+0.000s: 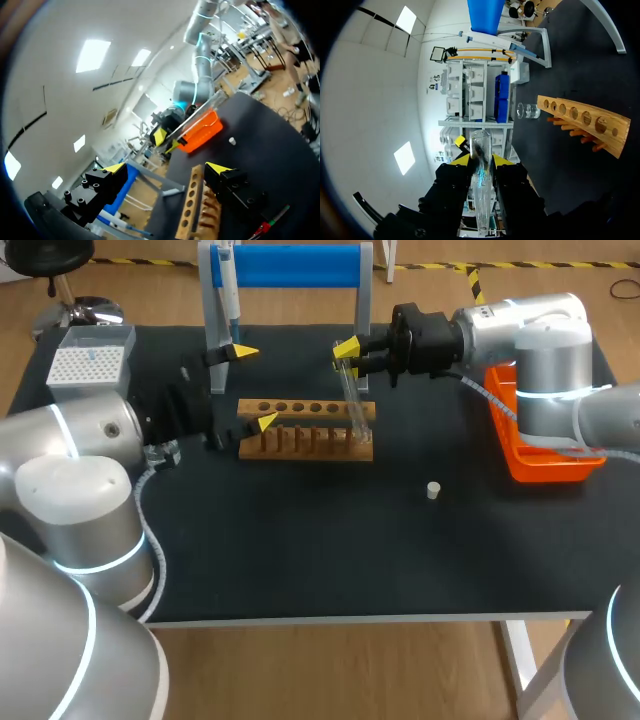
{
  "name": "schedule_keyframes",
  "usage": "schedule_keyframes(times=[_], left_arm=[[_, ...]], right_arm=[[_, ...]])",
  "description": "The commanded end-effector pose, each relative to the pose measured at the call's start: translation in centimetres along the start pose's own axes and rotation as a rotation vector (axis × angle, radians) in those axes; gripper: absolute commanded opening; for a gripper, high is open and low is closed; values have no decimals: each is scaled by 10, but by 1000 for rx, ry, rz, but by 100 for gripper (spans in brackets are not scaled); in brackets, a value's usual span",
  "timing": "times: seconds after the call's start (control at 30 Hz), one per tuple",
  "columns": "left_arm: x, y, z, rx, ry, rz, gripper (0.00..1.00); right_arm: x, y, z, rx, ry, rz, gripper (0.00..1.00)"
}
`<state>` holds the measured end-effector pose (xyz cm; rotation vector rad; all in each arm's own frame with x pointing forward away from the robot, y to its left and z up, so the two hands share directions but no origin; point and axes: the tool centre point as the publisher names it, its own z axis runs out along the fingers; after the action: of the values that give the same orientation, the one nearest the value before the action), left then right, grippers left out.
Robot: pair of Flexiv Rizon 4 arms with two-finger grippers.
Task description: Invert the test tube, pick up the pipette, mount the tip to pipette, aspirate from beaker and dispense into the tube, eject the tip, return the pipette, and cap with the stopper.
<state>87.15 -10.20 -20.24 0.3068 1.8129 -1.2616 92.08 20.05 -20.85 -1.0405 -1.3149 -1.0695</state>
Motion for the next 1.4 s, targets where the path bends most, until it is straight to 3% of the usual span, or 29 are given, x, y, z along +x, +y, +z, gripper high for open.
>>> schedule_keyframes(times=[0.03,0.27,0.47,0.67,1.4], left_arm=[[9,4,6,228,-42,297,100],[14,-8,12,295,-34,483,100],[14,-18,21,342,20,597,100],[16,-25,28,298,70,705,100],[41,-67,61,391,76,758,100]], right_arm=[[1,0,-1,2,-3,0,0],[1,0,-1,2,-3,0,0],[1,0,-1,2,-3,0,0],[1,0,-1,2,-3,0,0],[1,0,-1,2,-3,0,0]])
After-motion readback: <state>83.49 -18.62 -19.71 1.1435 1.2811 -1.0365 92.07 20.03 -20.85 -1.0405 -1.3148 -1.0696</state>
